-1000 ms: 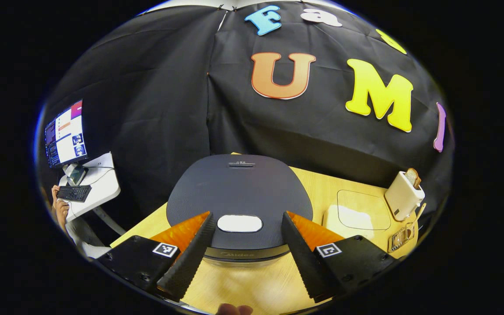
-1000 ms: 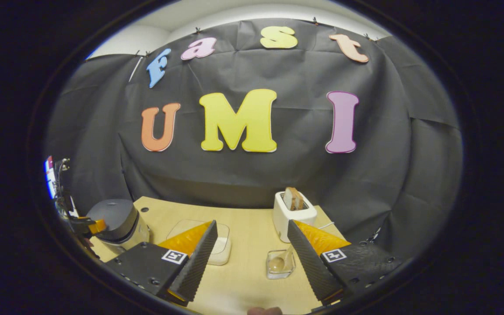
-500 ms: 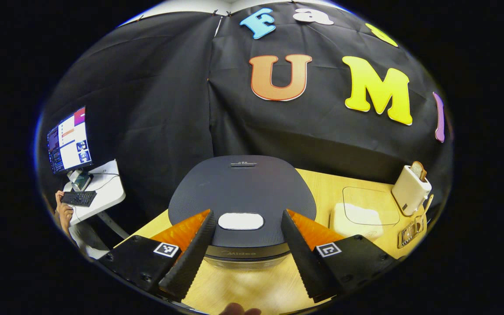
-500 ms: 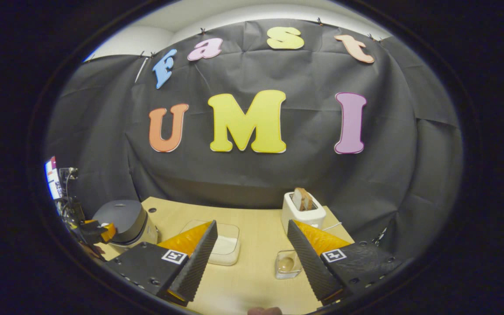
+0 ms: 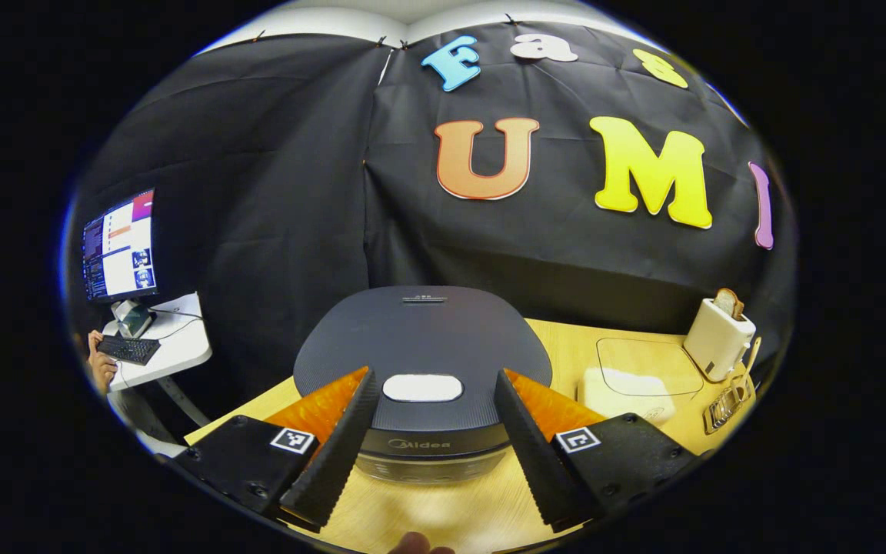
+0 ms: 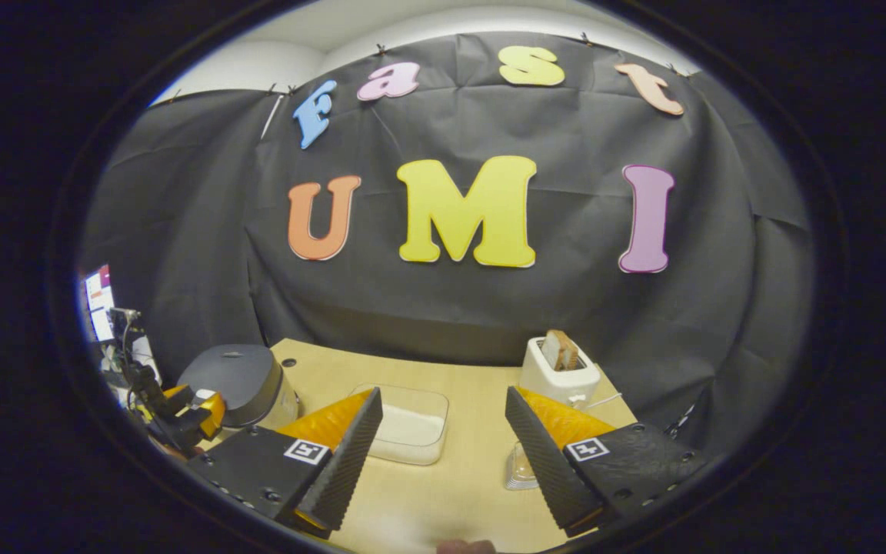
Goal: Close the left gripper, press the button to open the rice cooker; take a wooden spoon from the chopstick holder with the right hand, scoop a spoonful of rice and pour it into the rice cooker, then put the wooden spoon back into the chopstick holder.
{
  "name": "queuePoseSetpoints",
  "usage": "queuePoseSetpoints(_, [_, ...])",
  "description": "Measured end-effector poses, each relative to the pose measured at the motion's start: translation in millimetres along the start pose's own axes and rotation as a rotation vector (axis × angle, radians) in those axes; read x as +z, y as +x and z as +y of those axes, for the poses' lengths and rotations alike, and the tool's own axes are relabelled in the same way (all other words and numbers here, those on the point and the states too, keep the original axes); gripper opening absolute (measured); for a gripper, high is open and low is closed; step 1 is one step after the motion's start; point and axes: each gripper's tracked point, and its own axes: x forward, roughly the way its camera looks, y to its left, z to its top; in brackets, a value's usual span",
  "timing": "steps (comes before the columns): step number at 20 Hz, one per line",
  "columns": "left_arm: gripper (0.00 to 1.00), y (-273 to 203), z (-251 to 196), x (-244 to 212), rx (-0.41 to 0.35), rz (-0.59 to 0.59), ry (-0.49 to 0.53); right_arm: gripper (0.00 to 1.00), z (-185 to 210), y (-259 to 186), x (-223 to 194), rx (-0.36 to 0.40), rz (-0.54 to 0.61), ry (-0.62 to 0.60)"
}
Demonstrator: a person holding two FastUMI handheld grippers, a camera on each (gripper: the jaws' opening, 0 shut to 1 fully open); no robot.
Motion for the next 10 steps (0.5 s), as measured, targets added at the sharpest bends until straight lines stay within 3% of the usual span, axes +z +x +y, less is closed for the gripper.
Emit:
queuePoseSetpoints(5, [0.97,-5,2,5,-0.017,0.054,-0.003,0.95,-2,-4,6,-0.028,-0.017,0.017])
queuePoseSetpoints(10, [0.97,-19,-3,58,-0.041,-0.028,-0.037,0.95,-8,-11,3,-0.066,-0.021,0.040])
